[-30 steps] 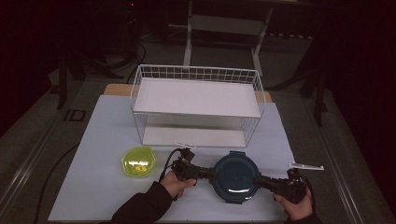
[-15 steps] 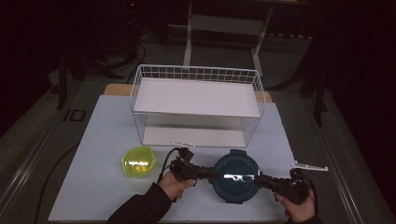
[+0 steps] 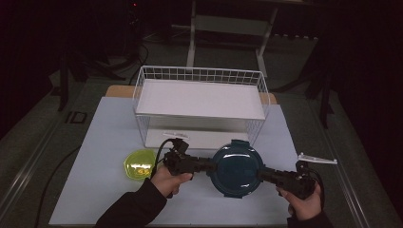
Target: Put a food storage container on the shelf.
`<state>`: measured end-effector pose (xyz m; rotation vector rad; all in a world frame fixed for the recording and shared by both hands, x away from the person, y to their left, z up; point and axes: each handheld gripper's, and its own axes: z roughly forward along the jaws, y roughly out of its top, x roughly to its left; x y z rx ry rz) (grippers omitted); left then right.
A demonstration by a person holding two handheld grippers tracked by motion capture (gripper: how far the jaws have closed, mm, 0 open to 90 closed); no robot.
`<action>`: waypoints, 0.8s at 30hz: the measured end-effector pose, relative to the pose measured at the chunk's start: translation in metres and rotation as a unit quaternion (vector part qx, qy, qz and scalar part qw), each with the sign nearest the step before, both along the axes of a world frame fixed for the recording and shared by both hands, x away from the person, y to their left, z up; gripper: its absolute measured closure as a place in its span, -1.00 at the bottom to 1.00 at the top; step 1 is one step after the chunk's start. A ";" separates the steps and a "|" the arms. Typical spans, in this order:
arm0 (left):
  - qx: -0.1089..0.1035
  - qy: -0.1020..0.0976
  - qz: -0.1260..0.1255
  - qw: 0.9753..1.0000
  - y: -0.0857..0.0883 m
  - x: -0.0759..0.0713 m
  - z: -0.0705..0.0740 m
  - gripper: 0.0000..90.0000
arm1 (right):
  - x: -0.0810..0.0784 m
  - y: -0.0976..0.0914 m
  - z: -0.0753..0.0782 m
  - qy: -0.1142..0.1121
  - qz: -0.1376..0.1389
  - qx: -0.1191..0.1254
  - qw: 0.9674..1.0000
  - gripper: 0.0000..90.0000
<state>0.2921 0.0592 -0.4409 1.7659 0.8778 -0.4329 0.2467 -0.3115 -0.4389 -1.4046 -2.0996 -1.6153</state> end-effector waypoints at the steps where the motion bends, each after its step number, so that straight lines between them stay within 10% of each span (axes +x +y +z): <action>1: -0.002 0.000 0.002 1.000 0.002 0.000 0.003 0.28 | 0.001 0.001 0.002 -0.003 0.001 0.000 1.000 0.25; 24: -0.017 -0.034 0.054 0.998 0.051 0.026 0.072 0.28 | 0.054 0.048 0.070 -0.038 0.028 0.013 0.999 0.25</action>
